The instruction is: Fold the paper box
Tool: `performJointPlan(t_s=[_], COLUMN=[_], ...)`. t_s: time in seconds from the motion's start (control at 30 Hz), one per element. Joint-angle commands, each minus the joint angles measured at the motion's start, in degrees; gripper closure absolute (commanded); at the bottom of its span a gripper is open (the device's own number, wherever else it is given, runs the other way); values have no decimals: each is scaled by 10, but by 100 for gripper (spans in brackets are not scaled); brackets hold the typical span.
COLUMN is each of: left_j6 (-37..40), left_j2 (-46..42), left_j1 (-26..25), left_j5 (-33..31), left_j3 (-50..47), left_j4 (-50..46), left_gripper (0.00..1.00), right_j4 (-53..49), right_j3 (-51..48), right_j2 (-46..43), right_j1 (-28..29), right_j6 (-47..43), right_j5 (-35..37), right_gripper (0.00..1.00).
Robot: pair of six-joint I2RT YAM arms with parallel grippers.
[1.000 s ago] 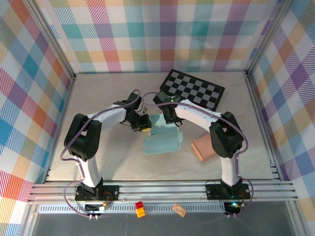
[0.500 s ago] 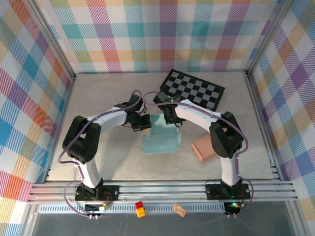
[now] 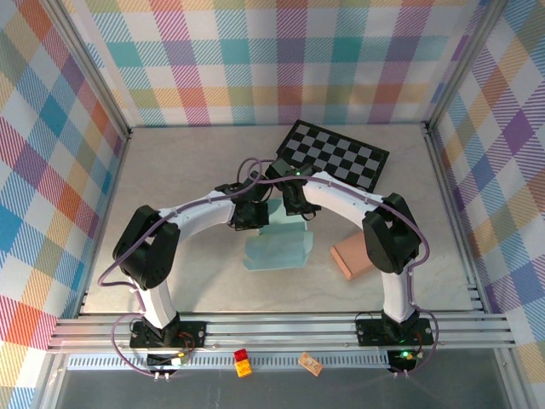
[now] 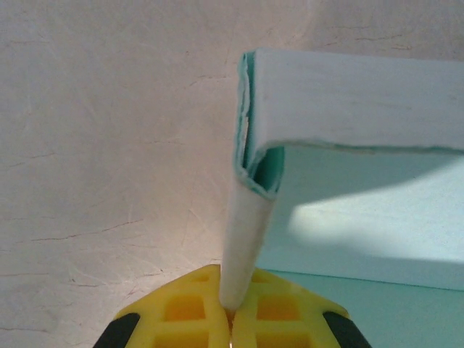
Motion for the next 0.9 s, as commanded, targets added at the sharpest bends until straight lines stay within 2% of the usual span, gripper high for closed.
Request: performJointPlan(t_s=[0.0,0.1,0.3,0.4,0.73,0.8,0.87], left_j6=[-16,-8,-4,-7,-49,-64,-68], left_j2=[1,7,23,22,7,1,-1], left_j1=[2,2,2,2,-38,-44,-44], left_j5=[-42,-11,-8,-29,-180,-190,-168], left_j3=[-20,-24,-22,-19,-18,-33,-49], left_j4=[10,36,31,14,-54,-39,-10], left_gripper=[98,88,88,100,100,100,100], right_j4=[-24,-22,-27,-27,-37,-37,-34], right_j3=[9,6,11,11,21,22,18], right_j2=[10,10,12,12,21,24,24], right_j1=[8,7,7,7,7,7,7], right_j6=[5,5,4,5,23,28,29], right_j5=[-36,-36,-35,-34,-51,-58,-61], right_gripper=[100,100,100,100,100,100,100])
